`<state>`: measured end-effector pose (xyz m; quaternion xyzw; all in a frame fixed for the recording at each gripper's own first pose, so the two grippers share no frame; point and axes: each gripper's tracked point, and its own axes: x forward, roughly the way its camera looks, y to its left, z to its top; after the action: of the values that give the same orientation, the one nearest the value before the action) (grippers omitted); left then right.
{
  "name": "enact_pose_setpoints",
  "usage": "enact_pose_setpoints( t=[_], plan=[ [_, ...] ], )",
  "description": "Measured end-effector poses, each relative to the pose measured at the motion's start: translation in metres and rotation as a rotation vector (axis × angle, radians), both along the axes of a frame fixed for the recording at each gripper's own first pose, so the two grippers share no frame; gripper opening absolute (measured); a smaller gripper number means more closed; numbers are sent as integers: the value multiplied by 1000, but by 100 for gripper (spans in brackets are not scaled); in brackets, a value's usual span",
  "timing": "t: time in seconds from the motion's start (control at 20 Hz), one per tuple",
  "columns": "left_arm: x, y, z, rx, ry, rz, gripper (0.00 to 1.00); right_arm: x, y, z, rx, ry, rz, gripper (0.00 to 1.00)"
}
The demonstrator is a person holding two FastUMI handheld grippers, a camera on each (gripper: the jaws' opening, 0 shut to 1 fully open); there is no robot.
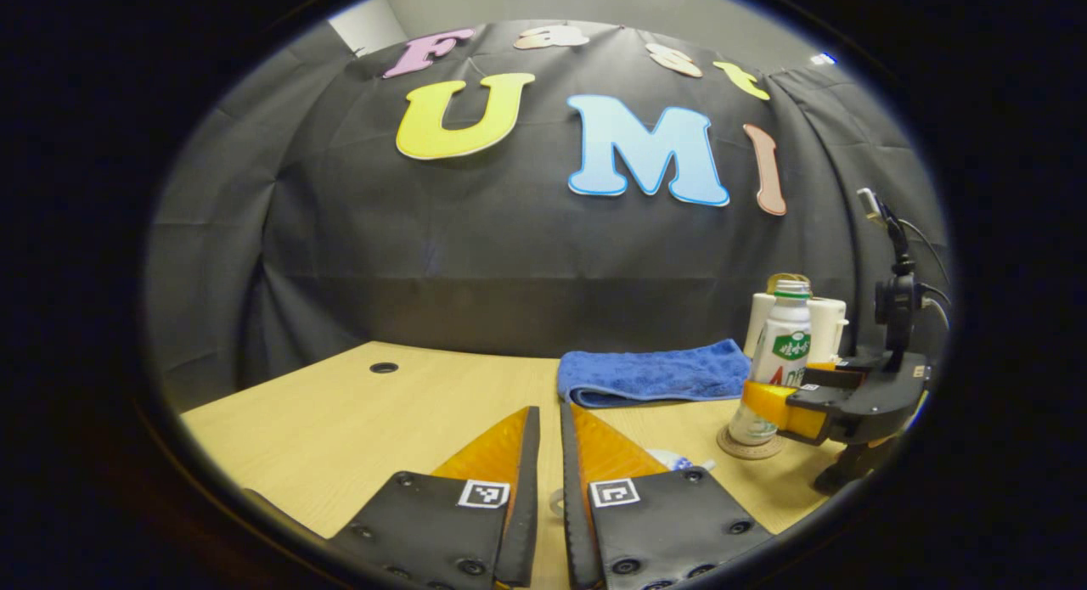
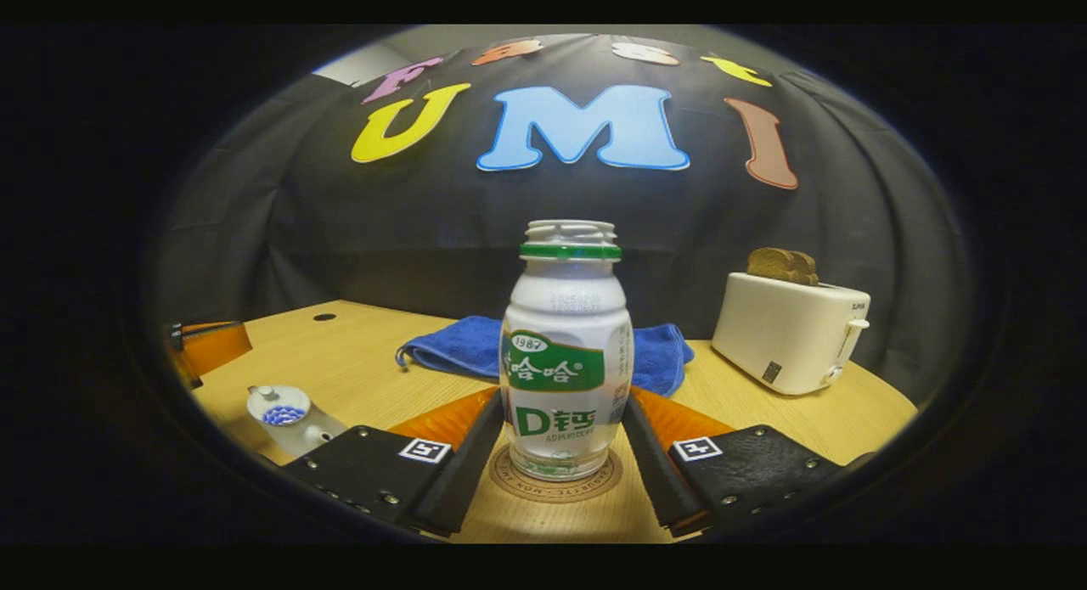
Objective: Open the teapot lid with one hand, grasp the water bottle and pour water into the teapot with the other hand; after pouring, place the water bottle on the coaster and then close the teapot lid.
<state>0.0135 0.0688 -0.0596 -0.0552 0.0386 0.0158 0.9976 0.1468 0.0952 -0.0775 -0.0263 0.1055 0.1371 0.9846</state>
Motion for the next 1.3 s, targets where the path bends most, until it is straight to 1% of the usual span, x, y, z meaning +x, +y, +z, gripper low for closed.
enact_pose_setpoints(
  t=[0.15,0.3,0.4,0.5,0.75,1.1,1.3],
  plan=[
    [1,-1,-1,-2,4,-3,25,-3,3,-3,-4,-2,5,80],
    [1,-3,-2,-1,9,-7,26,-1,2,-3,-18,-6,1,81],
    [1,-4,-3,-2,10,-8,26,-3,1,-3,-25,-7,0,84],
    [1,-4,-2,-3,10,-9,25,-2,1,-5,-22,-4,4,92],
    [1,-5,-2,-9,6,-12,25,-5,-2,4,10,-20,-1,92],
    [1,-4,-1,-9,4,-11,25,-7,-2,16,-8,-56,8,92],
    [0,-6,0,-8,1,-13,26,-7,-6,20,10,-67,1,92]
  ],
)
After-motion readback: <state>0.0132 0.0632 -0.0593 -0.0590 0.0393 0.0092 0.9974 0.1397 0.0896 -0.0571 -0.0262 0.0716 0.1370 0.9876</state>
